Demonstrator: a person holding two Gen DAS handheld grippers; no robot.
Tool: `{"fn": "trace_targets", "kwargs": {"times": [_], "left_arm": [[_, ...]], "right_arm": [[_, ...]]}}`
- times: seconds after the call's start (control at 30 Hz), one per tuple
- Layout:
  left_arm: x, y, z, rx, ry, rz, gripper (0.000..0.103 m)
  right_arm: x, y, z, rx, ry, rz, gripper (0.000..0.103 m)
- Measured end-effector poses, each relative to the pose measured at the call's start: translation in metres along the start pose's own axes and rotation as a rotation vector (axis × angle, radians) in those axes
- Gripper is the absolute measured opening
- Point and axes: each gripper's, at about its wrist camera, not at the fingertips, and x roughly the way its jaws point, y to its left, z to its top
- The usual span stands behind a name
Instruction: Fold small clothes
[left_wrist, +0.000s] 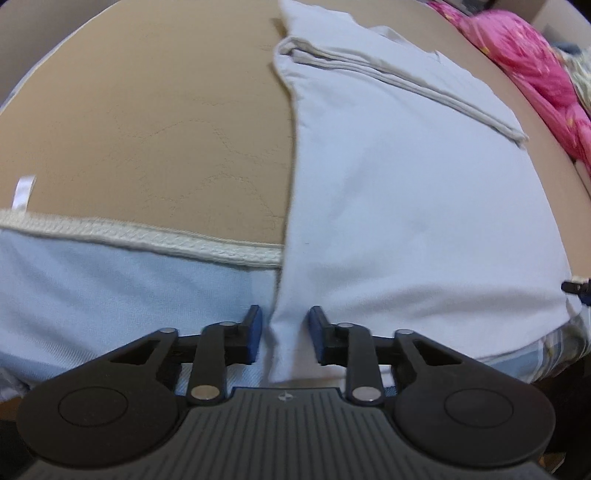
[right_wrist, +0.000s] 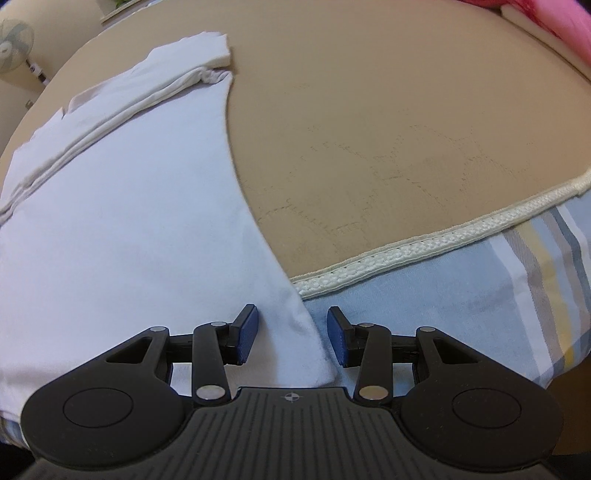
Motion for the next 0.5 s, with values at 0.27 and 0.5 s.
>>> {"fn": "trace_targets", "kwargs": {"times": [0.27,0.5], "left_arm": [[-0.0014,0.0005,0.0001,-0.001,0.011,-0.052,0.01],[0.0003,-0.0058,0.0005,0.04,0.001,-0.024,0.005]], "right_arm": [[0.0007,-0.0047,0.0035,0.049,0.029,0.057,0.044],[0.0015,-0.0005,0.0044,0.026,0.026,0.04,0.032]]}}
